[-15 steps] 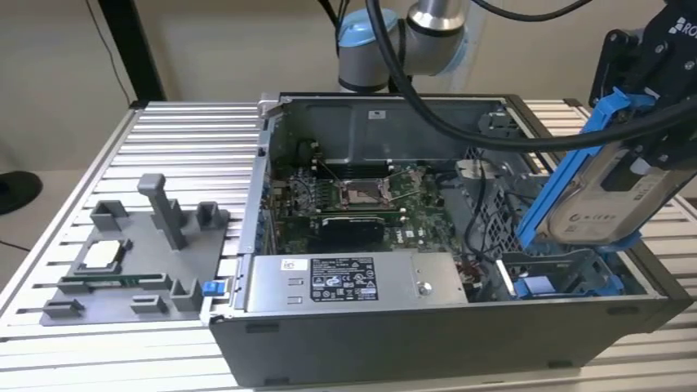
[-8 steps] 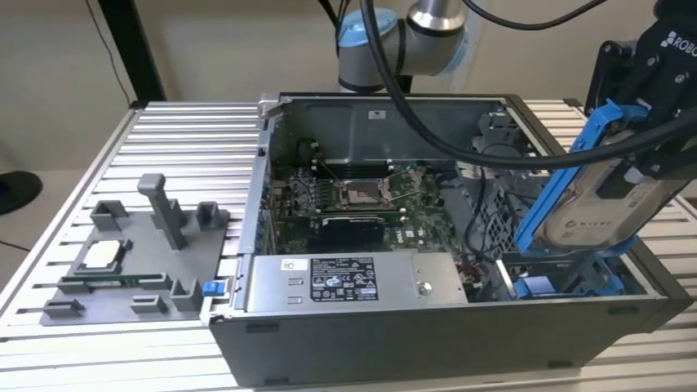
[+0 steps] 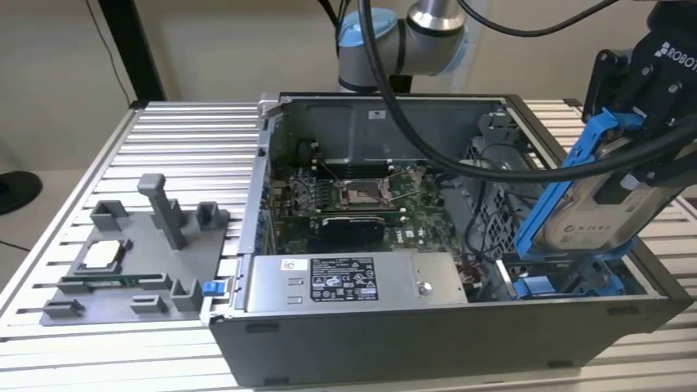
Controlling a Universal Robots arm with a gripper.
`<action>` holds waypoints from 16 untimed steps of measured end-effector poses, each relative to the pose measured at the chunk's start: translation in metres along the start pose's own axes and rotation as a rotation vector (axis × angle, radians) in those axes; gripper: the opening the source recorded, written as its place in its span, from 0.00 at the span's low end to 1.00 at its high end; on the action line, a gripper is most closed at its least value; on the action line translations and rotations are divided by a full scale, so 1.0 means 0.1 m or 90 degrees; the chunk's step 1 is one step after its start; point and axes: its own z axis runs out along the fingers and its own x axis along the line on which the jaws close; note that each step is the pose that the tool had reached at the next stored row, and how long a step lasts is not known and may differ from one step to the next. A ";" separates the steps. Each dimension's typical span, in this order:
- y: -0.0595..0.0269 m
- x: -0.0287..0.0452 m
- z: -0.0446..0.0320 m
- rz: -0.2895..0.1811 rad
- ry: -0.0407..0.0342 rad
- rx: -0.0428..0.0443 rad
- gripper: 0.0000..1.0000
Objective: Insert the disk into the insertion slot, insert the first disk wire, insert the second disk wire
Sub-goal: 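Insert the disk into the insertion slot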
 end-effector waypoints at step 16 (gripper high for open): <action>0.000 -0.003 0.017 -0.005 0.0000 0.0036 0.00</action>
